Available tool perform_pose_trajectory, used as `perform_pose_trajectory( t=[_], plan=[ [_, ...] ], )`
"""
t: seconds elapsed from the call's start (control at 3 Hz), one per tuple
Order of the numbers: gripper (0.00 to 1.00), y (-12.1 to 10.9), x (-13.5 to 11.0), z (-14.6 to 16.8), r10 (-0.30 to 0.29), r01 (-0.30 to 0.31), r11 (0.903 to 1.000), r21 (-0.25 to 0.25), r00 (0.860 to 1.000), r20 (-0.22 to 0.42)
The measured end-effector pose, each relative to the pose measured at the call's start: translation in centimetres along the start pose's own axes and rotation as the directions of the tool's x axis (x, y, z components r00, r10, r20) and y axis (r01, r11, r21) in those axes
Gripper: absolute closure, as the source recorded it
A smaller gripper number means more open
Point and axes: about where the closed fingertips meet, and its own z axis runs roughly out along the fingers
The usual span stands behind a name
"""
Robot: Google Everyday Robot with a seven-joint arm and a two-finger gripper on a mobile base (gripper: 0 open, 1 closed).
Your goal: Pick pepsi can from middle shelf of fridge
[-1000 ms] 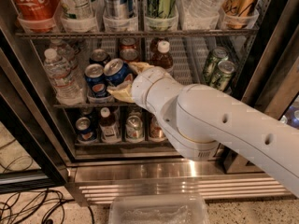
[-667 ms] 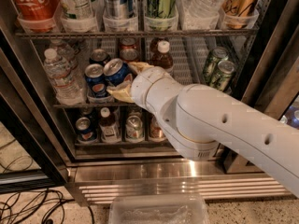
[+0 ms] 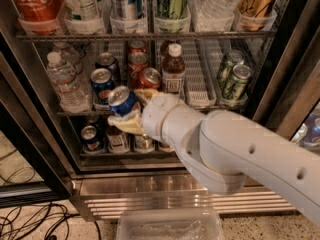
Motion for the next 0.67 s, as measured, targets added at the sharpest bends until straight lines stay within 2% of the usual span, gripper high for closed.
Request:
perform_pose_trajectory(
  t=[0.33, 0.67],
  plan=[
    [1.00, 2.6, 1.7, -3.2, 0.024, -0.024, 0.9987, -0.045, 1.000, -0.014],
    [1.00, 3.4, 3.1, -7.0, 0.029, -0.030, 0.9989, -0.036, 0.999, -0.041]
  ],
)
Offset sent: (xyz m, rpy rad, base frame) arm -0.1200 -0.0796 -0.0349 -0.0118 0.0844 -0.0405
